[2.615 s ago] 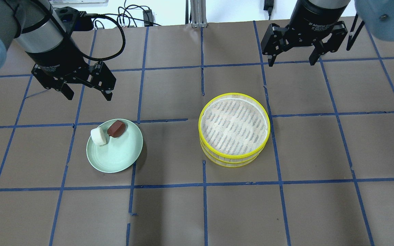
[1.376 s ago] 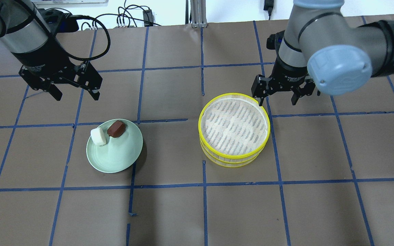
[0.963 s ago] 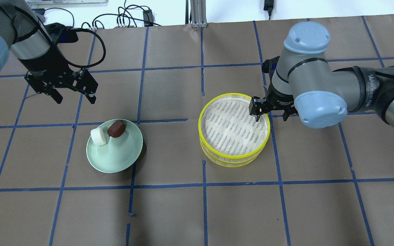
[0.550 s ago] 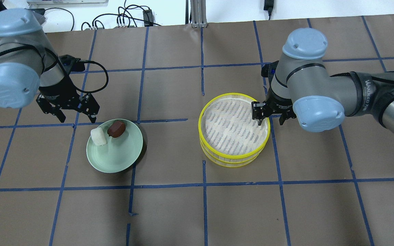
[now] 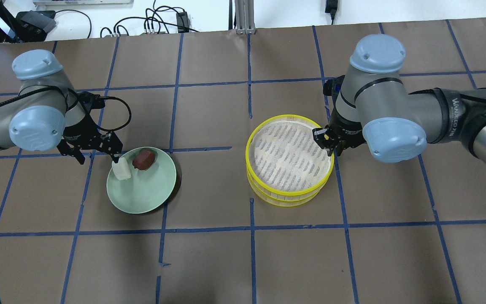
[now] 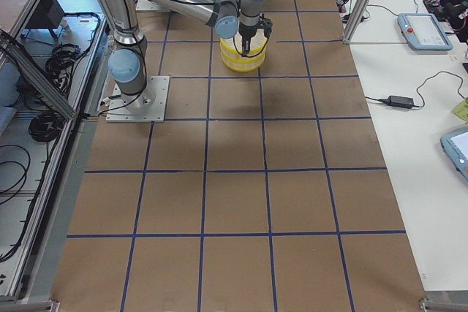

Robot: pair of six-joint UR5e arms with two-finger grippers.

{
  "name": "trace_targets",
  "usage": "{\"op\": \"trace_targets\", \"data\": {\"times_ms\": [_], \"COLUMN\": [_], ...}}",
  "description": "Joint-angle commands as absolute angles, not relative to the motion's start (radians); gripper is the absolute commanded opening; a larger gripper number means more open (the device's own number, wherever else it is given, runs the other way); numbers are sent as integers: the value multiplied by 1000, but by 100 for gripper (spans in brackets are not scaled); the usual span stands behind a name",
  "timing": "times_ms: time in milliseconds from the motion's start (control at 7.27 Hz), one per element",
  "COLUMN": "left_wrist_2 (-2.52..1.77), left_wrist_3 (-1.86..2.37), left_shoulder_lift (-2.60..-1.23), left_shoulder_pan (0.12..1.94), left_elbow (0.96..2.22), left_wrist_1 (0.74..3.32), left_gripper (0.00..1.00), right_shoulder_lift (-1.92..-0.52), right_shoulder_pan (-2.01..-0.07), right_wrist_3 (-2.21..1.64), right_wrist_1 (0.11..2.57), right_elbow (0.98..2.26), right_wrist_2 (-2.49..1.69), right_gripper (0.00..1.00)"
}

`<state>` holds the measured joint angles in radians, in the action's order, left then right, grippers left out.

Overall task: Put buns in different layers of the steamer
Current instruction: 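Grasp the top steamer tier rim with the right gripper while left lowers to white bun, then lift the top tier aside with the right gripper while left grasps the white bun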

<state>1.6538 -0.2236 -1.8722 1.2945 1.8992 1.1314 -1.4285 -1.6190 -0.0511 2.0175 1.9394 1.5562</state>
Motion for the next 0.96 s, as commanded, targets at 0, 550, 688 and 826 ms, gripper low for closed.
{"op": "trace_targets", "data": {"times_ms": [0,550,688,826], "left_wrist_2": [1612,1605,1579,1568], "left_wrist_3": [-145,-141,-140,-134], "left_shoulder_lift": [-1882,-1876,-1878,-1878], "left_shoulder_pan": [1301,1308,1310,1310], "left_elbow": [1898,1911,1914,1924], "left_wrist_1": [1106,1114,1118,1118], "left_gripper": [100,99,99,98], "right_shoulder_lift": [-1436,-1473,-1474,-1474], "right_shoulder_pan": [-1617,-1527,-1426,-1339], "right_wrist_3": [-45,-22,51,117], "right_wrist_1": [2014,1941,1918,1916], "right_elbow": [1937,1867,1843,1838], "right_wrist_2": [1557,1633,1638,1637], "right_gripper": [6,6,6,6]}}
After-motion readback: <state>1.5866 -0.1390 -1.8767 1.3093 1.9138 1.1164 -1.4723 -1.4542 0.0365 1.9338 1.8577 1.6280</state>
